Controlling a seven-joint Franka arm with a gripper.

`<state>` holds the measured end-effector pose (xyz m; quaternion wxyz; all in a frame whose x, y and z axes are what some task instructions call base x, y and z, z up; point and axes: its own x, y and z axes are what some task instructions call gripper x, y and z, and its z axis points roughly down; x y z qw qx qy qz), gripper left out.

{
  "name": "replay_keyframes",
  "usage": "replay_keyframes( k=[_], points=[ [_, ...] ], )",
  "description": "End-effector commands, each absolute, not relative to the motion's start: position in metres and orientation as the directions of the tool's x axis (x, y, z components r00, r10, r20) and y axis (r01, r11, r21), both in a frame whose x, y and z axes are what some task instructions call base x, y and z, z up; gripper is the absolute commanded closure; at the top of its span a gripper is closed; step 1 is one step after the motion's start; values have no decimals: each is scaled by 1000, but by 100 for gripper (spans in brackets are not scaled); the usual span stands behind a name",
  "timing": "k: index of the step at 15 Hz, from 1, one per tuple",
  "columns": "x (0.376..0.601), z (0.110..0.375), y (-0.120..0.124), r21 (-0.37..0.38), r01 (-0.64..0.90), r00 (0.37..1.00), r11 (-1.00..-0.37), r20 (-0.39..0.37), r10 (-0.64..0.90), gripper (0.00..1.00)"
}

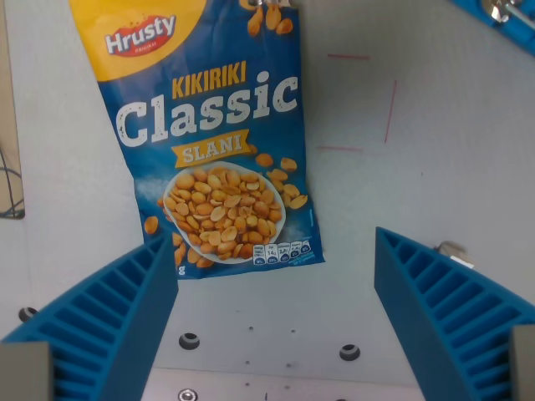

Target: Rotate around base positive z

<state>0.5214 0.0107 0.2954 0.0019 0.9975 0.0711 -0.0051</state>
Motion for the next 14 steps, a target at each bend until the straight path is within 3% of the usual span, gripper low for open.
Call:
replay_keyframes(
  k=[1, 14],
  points=[
    [522, 297, 10, 5, 291, 957, -957, -7, 291, 0],
    [522, 297, 10, 6, 451, 892, -892, -8, 451, 0]
  ],
)
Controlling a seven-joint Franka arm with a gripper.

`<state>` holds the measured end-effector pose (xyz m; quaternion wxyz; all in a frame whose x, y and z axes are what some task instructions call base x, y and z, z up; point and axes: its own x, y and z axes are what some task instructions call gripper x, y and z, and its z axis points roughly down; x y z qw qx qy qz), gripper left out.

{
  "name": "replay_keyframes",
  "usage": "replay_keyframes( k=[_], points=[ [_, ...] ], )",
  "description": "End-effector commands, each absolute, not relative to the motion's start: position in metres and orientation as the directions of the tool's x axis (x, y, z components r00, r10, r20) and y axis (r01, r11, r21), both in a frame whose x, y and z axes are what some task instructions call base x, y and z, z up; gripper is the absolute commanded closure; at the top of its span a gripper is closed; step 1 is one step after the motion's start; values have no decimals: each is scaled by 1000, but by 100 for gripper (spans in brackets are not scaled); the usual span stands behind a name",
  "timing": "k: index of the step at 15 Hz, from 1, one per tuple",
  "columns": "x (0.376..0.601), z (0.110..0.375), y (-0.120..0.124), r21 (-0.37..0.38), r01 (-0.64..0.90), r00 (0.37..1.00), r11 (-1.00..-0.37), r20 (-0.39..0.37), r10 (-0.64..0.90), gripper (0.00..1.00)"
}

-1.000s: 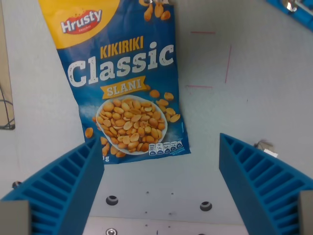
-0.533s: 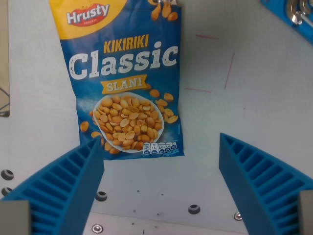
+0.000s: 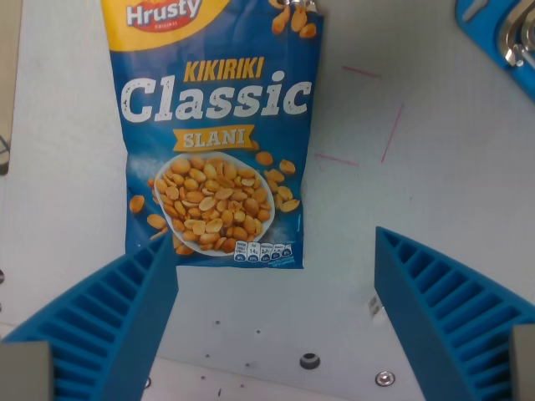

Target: Rotate around base positive z

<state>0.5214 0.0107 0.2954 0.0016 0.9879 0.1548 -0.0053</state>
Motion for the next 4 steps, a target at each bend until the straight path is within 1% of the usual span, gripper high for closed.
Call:
replay_keyframes(
  k=[1, 4],
  points=[
    [522, 297, 10, 6, 463, 886, -886, -8, 463, 0],
    [522, 297, 10, 6, 498, 867, -867, -8, 498, 0]
  ],
)
